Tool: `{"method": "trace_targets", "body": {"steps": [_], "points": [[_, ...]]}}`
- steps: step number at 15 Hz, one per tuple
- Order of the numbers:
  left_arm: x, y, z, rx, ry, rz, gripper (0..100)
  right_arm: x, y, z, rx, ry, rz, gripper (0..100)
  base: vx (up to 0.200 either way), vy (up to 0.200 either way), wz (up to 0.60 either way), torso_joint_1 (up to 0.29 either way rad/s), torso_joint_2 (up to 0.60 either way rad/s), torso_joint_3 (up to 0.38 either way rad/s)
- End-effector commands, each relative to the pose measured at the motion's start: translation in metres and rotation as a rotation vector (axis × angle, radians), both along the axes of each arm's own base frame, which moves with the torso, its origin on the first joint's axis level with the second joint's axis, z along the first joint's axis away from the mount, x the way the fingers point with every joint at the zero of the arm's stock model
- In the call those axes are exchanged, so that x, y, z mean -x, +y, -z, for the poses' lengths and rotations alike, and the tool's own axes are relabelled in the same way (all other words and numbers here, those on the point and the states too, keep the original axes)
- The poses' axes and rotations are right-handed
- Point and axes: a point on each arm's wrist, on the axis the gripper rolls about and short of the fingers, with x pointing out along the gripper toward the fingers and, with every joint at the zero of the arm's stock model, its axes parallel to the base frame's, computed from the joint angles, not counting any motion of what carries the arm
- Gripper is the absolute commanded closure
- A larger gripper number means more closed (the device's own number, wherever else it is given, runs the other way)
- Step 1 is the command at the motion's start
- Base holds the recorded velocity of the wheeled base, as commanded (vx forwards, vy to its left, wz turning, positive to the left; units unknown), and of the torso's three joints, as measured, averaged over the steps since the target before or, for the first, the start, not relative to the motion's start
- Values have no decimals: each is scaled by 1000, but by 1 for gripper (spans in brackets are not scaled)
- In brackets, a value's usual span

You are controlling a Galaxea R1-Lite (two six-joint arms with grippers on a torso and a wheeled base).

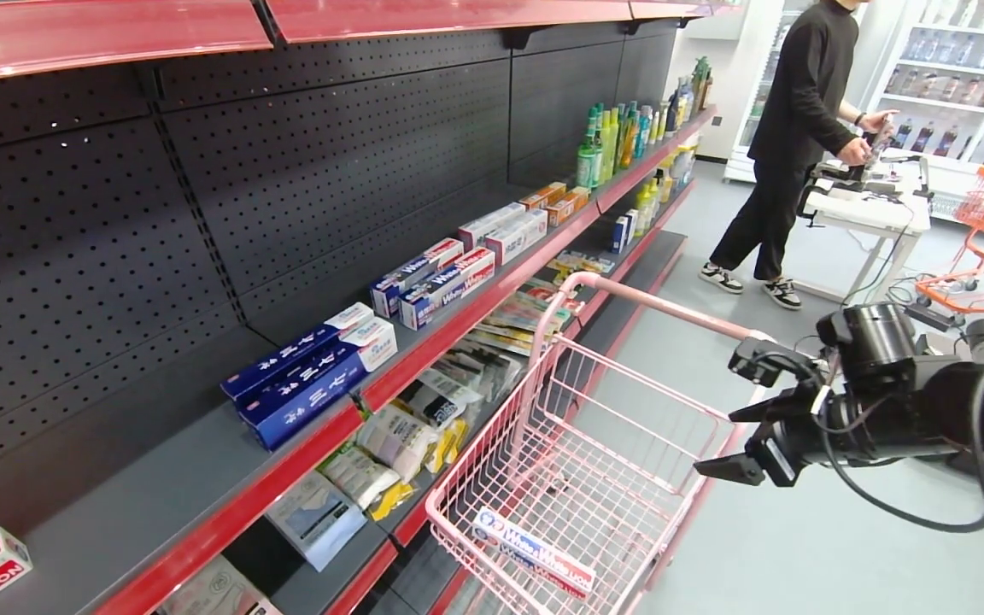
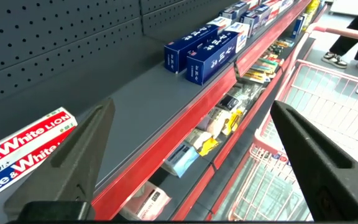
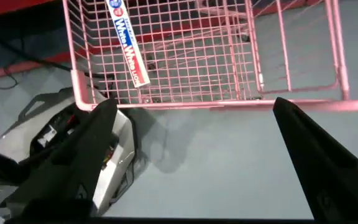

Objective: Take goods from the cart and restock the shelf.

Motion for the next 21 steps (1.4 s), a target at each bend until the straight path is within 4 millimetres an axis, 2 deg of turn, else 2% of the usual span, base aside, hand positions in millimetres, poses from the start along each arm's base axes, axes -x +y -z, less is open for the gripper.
{"method": "trace_targets", "body": {"steps": [1,3,7,12,16,21], "points": [[0,0,0,0,1,-1,0,-23,22,40,19,84,-86,0,0,0,0,0,0,0],[0,0,0,0,1,-1,0,-29,39,54,26,111,-131,0,0,0,0,0,0,0],[0,0,0,0,1,-1,0,-38,57,72,34,137,-182,0,0,0,0,-38,84,42],[0,0,0,0,1,-1,0,-52,84,85,52,125,-234,0,0,0,0,-85,180,96],[0,0,0,0,1,-1,0,-50,100,95,59,144,-278,0,0,0,0,-101,210,110],[0,0,0,0,1,-1,0,-51,111,108,67,143,-303,0,0,0,0,-134,284,156]]}}
